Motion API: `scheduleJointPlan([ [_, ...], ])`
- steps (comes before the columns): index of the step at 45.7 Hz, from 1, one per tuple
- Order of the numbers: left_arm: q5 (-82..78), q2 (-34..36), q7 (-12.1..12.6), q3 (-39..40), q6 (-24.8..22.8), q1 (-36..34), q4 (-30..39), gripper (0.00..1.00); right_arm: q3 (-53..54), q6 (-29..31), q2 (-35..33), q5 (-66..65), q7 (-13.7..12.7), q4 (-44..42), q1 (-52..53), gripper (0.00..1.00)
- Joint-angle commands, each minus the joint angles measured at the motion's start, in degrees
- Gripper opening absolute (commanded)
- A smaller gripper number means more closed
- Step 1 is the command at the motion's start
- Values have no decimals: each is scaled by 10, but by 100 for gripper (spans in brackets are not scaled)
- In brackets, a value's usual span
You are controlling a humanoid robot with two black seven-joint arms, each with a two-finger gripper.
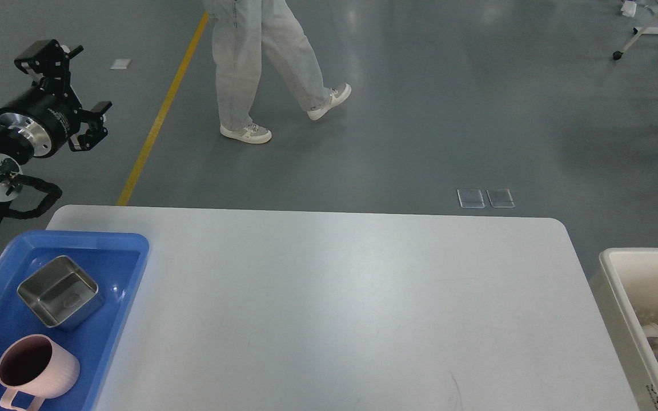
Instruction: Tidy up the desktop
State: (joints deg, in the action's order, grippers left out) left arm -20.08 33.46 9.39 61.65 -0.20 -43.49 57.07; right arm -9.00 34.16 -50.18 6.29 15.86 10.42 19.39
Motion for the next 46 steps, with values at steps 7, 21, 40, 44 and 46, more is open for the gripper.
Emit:
scheduleJointPlan([
  [7,50,-63,-7,44,-4,2,-55,96,69,-9,42,11,1,-37,36,100],
  [21,83,-88,-7,82,-58,42,-66,97,122,-63,160,12,-3,-102,193,100],
  [40,98,-82,0,132,-130,80,-66,97,320,-54,292,16,-4,-95,297,100],
  [44,97,-82,0,133,-135,87,-67,97,378,-55,324,15,-3,-95,316,100],
  [46,97,-82,-1,132,-137,87,-67,97,402,-55,338,15,-3,-95,322,100],
])
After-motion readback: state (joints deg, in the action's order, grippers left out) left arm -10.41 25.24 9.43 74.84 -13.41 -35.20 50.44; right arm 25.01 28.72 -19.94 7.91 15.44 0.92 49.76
